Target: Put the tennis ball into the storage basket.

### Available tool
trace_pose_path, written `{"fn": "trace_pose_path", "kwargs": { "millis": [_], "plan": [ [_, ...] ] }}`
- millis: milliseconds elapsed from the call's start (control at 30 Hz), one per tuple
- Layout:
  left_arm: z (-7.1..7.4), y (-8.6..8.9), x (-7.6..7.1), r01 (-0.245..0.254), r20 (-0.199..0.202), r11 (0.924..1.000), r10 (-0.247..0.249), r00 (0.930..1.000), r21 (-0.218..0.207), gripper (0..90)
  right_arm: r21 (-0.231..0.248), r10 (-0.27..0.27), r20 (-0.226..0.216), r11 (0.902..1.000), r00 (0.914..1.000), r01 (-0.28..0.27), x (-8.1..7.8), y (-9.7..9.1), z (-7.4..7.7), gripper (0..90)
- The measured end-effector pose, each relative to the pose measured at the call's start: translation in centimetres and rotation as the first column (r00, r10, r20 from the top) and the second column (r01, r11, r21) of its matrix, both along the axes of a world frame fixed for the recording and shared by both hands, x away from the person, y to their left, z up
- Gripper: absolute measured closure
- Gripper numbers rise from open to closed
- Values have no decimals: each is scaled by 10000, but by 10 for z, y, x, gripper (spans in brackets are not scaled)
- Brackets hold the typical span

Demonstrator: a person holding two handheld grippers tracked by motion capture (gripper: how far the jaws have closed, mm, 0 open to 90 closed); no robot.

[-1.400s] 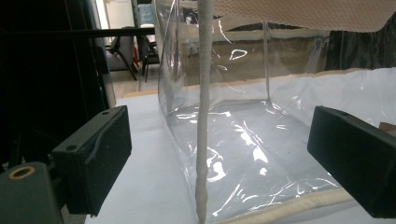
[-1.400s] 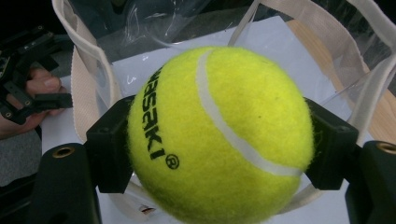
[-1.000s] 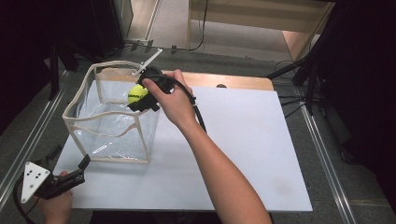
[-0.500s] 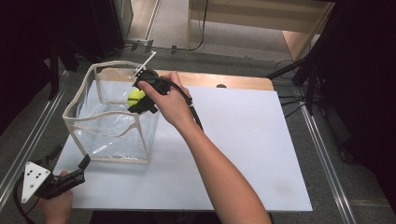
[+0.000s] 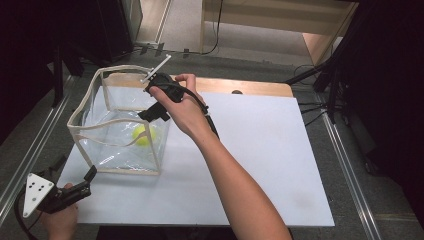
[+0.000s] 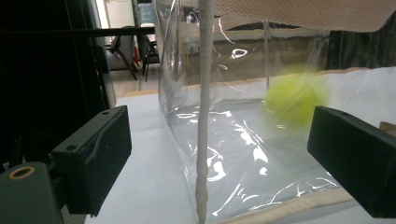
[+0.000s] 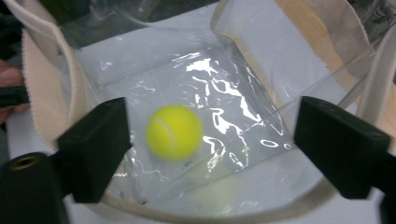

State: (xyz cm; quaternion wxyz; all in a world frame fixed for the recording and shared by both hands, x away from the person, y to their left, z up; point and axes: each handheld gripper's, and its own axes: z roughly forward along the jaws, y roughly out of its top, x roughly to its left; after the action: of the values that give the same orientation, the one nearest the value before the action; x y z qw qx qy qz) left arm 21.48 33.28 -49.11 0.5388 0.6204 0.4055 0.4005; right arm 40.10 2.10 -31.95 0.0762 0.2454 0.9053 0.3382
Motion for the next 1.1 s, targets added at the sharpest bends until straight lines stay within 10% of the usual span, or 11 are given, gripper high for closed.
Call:
{"fn": "trace_pose_path", "kwargs": {
  "millis": [433, 1100],
  "plan": [
    [0, 0, 0, -14, -16, 10000, 14, 10000, 7, 68, 1130, -561, 578, 9924, 9967, 493, -18, -30, 9, 0],
    [0, 0, 0, -20, -71, 9999, 21, 10000, 152, 68, 1260, -1211, 943, 9860, 9881, 1088, -40, -64, -10, 0]
  ]
}}
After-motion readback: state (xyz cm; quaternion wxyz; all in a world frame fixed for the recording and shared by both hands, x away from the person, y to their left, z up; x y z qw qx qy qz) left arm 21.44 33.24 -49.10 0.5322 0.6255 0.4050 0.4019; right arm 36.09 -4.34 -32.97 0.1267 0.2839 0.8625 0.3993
